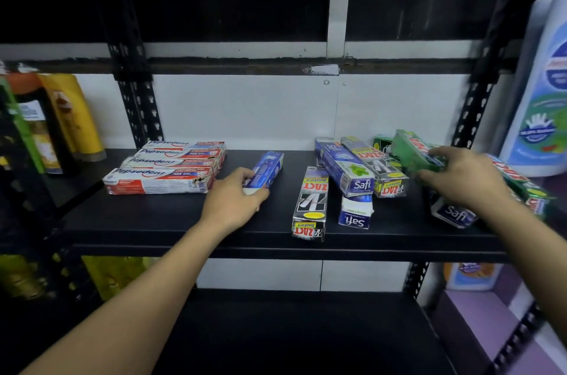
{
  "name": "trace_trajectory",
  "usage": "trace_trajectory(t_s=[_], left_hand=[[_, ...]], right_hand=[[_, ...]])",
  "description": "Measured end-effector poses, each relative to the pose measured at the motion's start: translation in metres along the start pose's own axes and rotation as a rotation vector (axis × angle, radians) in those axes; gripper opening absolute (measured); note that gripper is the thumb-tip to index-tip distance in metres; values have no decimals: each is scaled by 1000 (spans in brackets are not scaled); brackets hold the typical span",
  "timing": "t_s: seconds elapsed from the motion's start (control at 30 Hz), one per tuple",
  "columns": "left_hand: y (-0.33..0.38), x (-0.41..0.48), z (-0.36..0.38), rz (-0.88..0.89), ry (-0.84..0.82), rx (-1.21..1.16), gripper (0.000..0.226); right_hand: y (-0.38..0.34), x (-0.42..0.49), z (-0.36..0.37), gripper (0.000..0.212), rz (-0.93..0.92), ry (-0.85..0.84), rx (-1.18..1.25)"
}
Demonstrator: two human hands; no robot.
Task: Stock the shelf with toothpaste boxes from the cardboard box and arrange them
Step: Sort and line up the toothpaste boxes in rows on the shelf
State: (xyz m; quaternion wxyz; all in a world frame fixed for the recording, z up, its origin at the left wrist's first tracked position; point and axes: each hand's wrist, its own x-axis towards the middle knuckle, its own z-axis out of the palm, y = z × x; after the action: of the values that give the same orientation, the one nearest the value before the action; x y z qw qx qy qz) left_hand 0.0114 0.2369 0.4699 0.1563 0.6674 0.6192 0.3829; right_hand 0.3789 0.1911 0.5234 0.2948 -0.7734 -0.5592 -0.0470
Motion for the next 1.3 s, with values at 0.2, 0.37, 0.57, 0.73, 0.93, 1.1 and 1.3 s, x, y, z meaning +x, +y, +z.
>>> trace_trajectory(t_s=[0.2,0.37,0.57,0.73,0.93,1.1,1.3], left_hand=[[6,-10,-15,-60,57,-110,29],[-11,-14,-25,-6,177,-85,24],[-26,-26,-27,266,155,130,54],[-27,-26,-27,293,136,197,67],[-21,-29,-39,210,31,65,53],[-26,-26,-50,118,-165,-83,44],[-30,-18,-58,200,-146,126,62]], right_hand=[[2,-2,-2,50,54,24,-121],[-9,-12,3,57,61,-40,-192],[-47,-29,8,34,-230,211,-97],[-86,-38,19,31,-464,167,1],[-128,-51,40,33,-671,-11,108],[-153,-53,51,42,-836,-178,39],[-184,-37,71,51,-864,-394,-34]])
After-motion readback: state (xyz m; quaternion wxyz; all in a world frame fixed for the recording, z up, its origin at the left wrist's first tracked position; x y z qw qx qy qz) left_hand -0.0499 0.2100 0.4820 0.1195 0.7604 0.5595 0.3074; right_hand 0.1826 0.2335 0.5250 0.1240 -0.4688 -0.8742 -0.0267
